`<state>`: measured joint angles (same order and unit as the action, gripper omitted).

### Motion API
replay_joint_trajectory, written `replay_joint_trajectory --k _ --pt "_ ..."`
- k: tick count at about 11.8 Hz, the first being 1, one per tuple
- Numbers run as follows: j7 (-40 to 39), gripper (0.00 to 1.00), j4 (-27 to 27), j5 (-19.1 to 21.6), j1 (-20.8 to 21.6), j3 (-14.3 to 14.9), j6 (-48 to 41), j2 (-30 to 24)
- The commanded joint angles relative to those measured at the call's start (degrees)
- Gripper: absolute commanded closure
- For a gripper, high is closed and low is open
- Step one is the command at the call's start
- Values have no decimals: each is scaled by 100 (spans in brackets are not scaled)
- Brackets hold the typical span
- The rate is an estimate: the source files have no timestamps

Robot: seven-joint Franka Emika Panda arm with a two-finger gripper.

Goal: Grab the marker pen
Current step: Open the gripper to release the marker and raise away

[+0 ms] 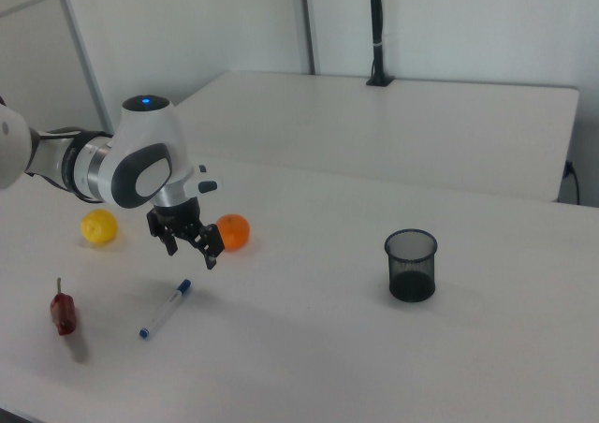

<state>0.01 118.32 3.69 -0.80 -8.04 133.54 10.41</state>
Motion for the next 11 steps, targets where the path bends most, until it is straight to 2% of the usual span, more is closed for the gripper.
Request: replay_joint_trajectory --k 1,2,4,5,7,10,11 --pt "351 0 -780 -9 -235 83 -1131 -328" --pt "368 0 -1106 -17 -254 135 -1563 -338" --pt "386 0 -1914 -9 -254 442 -2688 -399" --pt "377 0 -2144 -9 -254 539 -2988 -521" --pt "377 0 -2234 9 -193 785 -3271 -977" --pt "386 0 -2533 9 -157 918 -3904 -1251" --pt "377 0 -2516 18 -18 1022 -3905 -1382"
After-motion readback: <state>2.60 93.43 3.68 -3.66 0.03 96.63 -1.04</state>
